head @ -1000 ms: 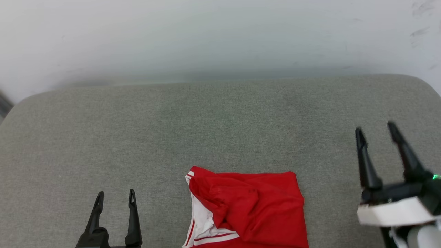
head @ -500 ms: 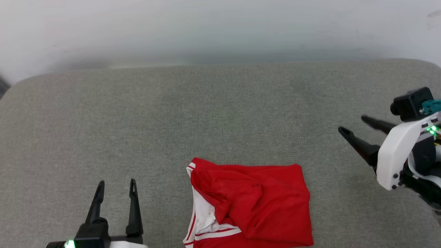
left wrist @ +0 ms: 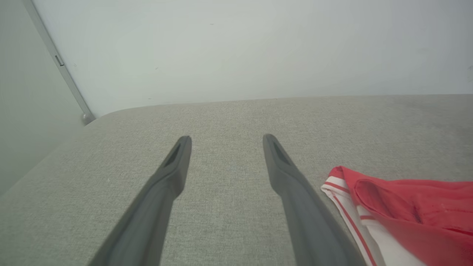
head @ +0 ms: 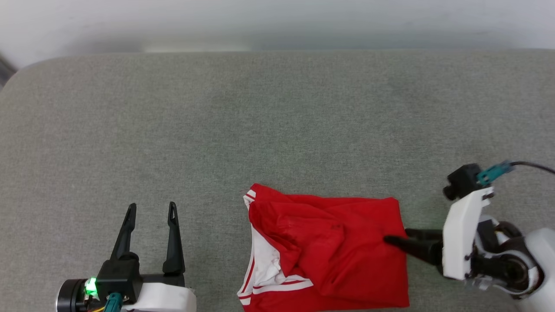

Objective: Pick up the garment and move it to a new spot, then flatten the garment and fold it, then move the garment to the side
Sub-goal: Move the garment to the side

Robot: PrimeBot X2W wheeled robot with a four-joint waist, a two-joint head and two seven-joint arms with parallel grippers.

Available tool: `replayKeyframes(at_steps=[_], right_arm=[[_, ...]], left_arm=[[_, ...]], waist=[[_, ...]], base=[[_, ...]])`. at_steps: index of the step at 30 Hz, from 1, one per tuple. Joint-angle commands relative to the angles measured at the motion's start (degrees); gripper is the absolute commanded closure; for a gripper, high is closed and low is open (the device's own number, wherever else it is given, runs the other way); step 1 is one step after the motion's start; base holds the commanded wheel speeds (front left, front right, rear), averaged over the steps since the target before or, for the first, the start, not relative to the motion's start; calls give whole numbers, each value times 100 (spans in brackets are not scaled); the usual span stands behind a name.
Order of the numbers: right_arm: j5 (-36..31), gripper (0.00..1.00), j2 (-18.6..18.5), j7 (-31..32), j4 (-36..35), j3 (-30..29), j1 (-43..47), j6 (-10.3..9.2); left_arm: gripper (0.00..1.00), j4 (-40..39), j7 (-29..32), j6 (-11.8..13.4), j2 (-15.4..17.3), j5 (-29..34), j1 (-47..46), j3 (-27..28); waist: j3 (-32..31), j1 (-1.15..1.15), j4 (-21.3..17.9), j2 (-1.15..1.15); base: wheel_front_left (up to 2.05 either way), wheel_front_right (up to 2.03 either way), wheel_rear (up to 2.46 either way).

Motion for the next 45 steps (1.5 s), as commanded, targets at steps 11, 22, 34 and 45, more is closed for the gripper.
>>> replayKeyframes(at_steps=[11, 22, 34, 45], right_arm=[[-183, 0, 384, -112, 910, 1231, 135, -15], [-211, 100, 114, -1087, 644, 1579, -521, -7], [-701, 100, -909, -1366, -647, 2211, -1607, -3], [-1171, 100, -1864, -1453, -980, 2119, -2194, -3]], left_arm=[[0, 87, -13, -42, -14, -22, -361, -85], [0, 174, -13, 38, -15, -75, -135, -85], [0, 22, -13, 181, -15, -166, 193, 73], [0, -161, -12, 114, -5, -8, -144, 182]], waist=[[370, 0, 310, 0], [1, 0, 265, 0], [-373, 0, -684, 0], [273, 0, -1735, 0]], base=[[0, 0, 0], [0, 0, 0], [0, 0, 0], [0, 0, 0]])
